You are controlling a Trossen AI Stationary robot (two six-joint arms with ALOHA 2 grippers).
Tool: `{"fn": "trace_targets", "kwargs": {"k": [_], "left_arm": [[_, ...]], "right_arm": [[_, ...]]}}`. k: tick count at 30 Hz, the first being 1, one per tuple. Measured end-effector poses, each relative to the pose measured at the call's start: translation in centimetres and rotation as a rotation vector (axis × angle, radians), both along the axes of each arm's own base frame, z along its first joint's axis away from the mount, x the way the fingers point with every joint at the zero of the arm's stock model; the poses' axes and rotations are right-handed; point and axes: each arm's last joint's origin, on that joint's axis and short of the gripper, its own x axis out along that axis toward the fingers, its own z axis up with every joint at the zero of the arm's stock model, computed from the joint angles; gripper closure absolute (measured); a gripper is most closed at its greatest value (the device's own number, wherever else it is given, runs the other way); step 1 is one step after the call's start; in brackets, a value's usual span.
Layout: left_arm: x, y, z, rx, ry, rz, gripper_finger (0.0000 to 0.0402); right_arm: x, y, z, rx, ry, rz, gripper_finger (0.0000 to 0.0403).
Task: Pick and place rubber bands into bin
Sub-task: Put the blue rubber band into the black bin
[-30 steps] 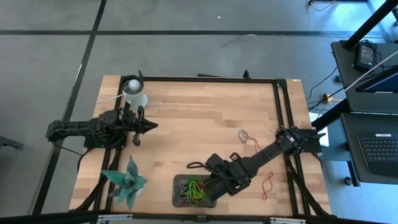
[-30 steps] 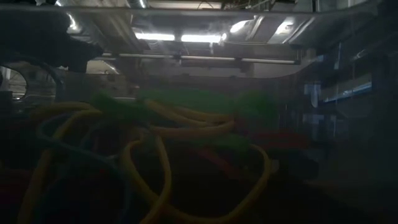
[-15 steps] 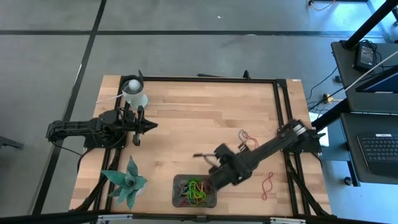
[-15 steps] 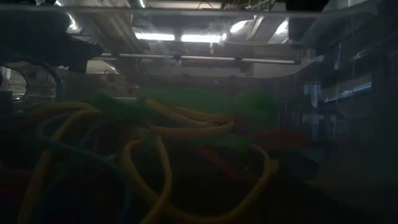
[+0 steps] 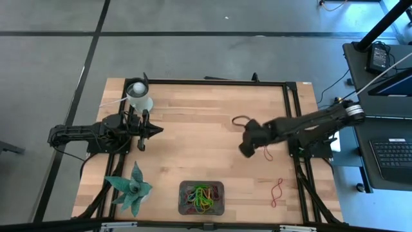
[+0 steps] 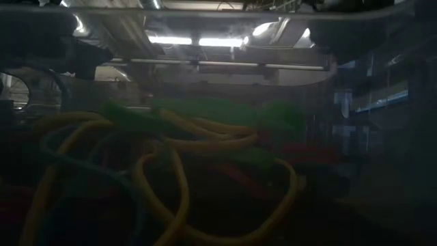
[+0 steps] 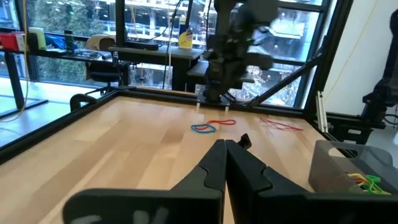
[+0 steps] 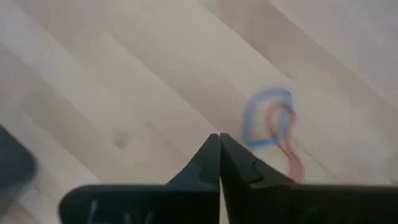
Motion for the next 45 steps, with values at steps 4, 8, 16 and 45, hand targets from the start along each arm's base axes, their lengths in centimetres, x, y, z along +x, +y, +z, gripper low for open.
{"fn": "trace_targets", "kwargs": {"k": [4,8,16,45], "left_arm": [[0.0,0.0,0.0,0.000,0.000,0.000,0.0400],[0.0,0.0,0.0,0.000,0.000,0.000,0.0400],[0.0,0.0,0.0,0.000,0.000,0.000,0.0400],[0.0,0.0,0.0,0.000,0.000,0.000,0.0400]], "right_arm": [[-1.8,-2.9,-1.5,0.030,0.072,0.046,0.0401],[-2.4,-5.4,-3.1,0.030,0.146,0.100,0.0400],[-2.1,-8.8,-5.7,0.050,0.193,0.253,0.0335],[-0.4,-9.7,-11.5,0.001,0.216,0.500,0.0385]]}}
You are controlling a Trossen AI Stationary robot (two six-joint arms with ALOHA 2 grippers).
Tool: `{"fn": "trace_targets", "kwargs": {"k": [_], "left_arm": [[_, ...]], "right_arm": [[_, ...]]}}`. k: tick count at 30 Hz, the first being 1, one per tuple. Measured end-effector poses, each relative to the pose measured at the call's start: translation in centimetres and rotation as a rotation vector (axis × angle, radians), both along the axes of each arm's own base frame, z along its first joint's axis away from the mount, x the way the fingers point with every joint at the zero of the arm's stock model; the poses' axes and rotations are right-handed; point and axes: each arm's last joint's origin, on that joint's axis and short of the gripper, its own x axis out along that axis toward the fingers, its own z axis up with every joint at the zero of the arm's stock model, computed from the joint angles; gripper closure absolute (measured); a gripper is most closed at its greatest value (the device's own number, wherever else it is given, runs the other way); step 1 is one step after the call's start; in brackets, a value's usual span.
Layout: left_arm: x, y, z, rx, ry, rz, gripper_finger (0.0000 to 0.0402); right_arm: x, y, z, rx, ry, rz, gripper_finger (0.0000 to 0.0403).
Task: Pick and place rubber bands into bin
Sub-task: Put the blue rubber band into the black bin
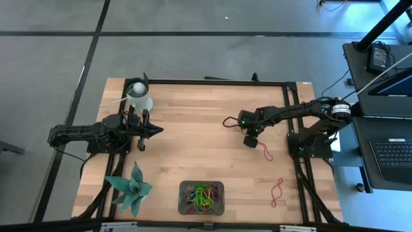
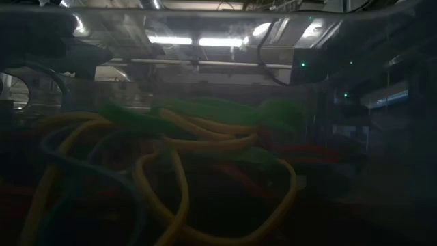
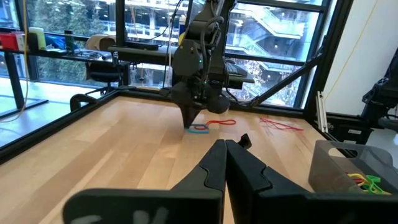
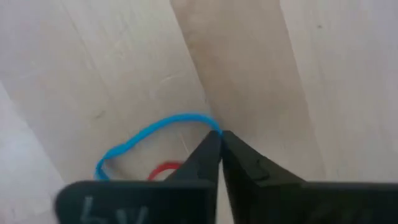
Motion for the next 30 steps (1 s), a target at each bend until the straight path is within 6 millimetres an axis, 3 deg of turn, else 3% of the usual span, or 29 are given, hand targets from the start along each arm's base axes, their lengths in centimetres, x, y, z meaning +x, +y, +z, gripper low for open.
{"fn": "trace_targets", "kwargs": {"k": [6,13,20,25,30], "left_arm": [[0.0,0.0,0.0,0.000,0.000,0.000,0.0400],[0.0,0.0,0.0,0.000,0.000,0.000,0.0400],[0.0,0.0,0.0,0.000,0.000,0.000,0.0400],[0.0,0.0,0.0,0.000,0.000,0.000,0.0400],[0.0,0.0,0.0,0.000,0.000,0.000,0.0400]], "right_arm": [[-0.3,0.4,1.1,0.054,-0.005,-0.018,0.0398],[-1.3,1.6,6.3,0.052,-0.092,-0.121,0.0401],[-2.3,4.7,12.5,0.111,-0.292,-0.238,0.0401],[-1.0,7.9,17.2,0.078,-0.455,-0.269,0.0402],[2.4,11.8,20.7,0.048,-0.562,-0.244,0.0403]]}}
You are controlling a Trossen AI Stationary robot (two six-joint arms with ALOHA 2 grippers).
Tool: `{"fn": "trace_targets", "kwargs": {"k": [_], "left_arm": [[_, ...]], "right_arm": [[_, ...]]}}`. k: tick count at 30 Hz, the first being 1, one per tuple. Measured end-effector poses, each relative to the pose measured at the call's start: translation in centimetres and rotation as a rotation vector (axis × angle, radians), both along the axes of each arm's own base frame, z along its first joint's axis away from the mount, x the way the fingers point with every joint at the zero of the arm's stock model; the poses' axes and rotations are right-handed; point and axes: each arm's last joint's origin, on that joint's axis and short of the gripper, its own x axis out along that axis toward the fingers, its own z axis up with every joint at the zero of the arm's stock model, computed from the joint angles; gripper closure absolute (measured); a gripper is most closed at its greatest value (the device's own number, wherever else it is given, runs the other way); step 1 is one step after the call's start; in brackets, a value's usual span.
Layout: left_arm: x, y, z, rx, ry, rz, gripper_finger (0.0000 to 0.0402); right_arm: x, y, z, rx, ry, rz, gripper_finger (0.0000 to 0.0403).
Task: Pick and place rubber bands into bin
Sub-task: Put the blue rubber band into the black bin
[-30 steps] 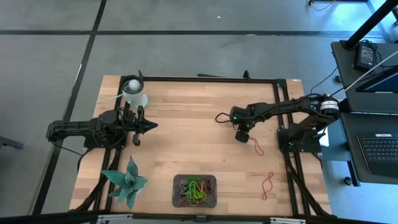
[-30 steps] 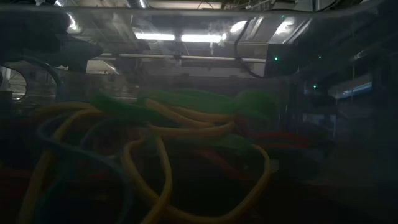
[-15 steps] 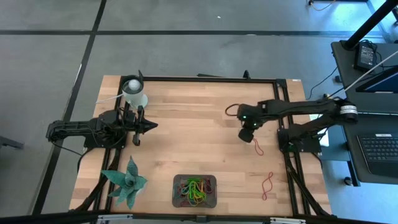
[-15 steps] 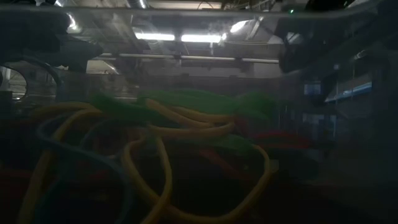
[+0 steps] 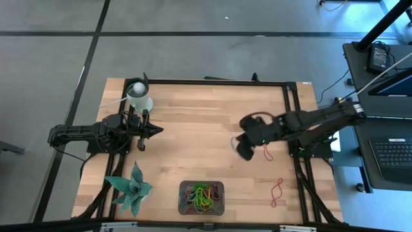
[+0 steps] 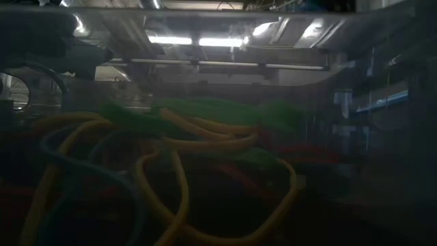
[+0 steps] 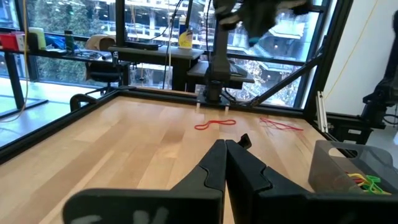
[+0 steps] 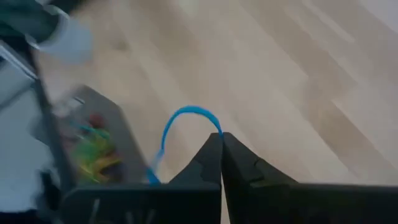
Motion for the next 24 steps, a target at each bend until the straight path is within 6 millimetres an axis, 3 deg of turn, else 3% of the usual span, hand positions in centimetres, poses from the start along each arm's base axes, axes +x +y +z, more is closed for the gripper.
{"fn": "trace_targets", "kwargs": {"k": [3,9,16,24], "left_arm": [[0.0,0.0,0.0,0.000,0.000,0.000,0.0400],[0.0,0.0,0.0,0.000,0.000,0.000,0.0400],[0.0,0.0,0.0,0.000,0.000,0.000,0.0400],[0.0,0.0,0.0,0.000,0.001,0.000,0.0400]], "right_arm": [[2.8,2.4,1.1,-0.015,-0.025,0.027,0.0403],[8.7,7.6,0.9,-0.014,-0.032,0.105,0.0403],[13.6,13.1,-2.4,-0.010,0.000,0.155,0.0403],[16.2,16.5,-7.8,0.054,0.091,0.130,0.0403]]}}
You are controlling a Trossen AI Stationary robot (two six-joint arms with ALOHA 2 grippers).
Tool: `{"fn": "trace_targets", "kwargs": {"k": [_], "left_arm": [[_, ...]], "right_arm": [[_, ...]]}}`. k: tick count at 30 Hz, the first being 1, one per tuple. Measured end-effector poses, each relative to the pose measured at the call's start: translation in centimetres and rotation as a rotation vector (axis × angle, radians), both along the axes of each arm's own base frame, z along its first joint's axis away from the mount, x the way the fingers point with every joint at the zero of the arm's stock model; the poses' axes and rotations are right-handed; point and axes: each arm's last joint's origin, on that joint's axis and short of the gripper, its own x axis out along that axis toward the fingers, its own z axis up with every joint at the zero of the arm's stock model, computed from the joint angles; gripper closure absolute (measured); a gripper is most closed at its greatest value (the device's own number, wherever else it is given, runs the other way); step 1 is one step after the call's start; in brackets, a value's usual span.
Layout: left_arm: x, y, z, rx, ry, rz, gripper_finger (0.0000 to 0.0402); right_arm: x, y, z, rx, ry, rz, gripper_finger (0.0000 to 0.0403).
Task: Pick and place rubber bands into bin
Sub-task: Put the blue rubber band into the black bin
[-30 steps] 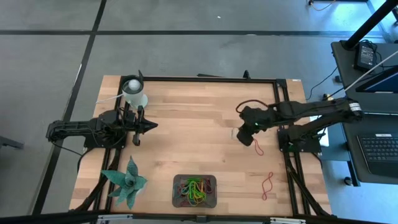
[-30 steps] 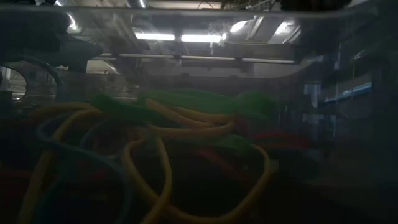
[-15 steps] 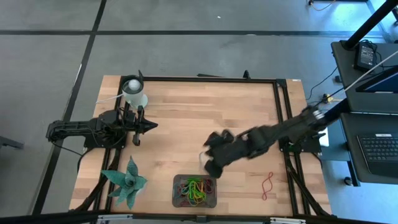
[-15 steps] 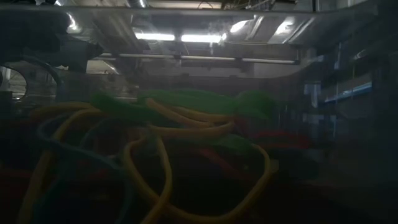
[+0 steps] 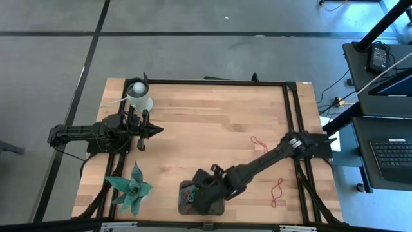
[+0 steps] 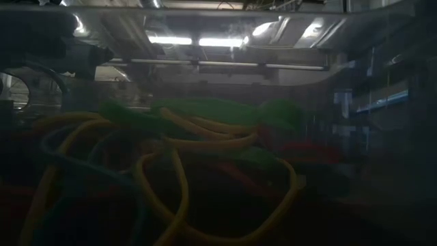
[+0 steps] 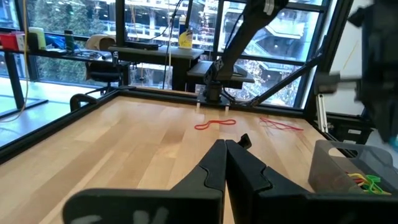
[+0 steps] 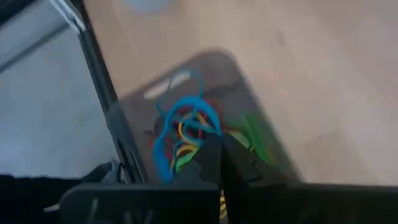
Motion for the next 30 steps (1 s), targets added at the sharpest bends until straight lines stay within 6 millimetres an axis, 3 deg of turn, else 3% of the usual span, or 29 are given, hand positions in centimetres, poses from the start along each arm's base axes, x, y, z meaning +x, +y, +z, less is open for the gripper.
{"fn": "trace_targets", "kwargs": {"k": [6,18,30], "left_arm": [[0.0,0.0,0.0,0.000,-0.001,0.000,0.0400],[0.0,0.0,0.0,0.000,0.000,0.000,0.0400],[0.0,0.0,0.0,0.000,0.000,0.000,0.0400]], "right_arm": [[0.6,1.2,-3.9,0.051,0.108,-0.020,0.0403],[0.8,1.7,-8.7,0.088,0.297,-0.054,0.0403],[0.7,1.6,-8.9,0.086,0.314,-0.054,0.0368]]}}
